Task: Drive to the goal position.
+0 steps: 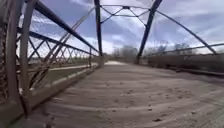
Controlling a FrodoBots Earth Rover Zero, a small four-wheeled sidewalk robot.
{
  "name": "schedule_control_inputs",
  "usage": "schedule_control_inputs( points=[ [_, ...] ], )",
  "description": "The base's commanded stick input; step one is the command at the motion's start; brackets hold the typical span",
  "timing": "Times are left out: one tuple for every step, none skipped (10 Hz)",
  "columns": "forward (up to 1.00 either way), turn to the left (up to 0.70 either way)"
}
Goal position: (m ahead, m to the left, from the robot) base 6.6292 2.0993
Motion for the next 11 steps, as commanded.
schedule_control_inputs(
  points=[
    [1.0,0.01],
    [1.0,0.01],
    [1.0,0.01],
    [1.0,0.01],
    [1.0,0.01],
    [1.0,0.01],
    [1.0,0.01],
    [1.0,0.01],
    [1.0,0.01],
    [1.0,0.01],
    [1.0,0.01]
  ],
)
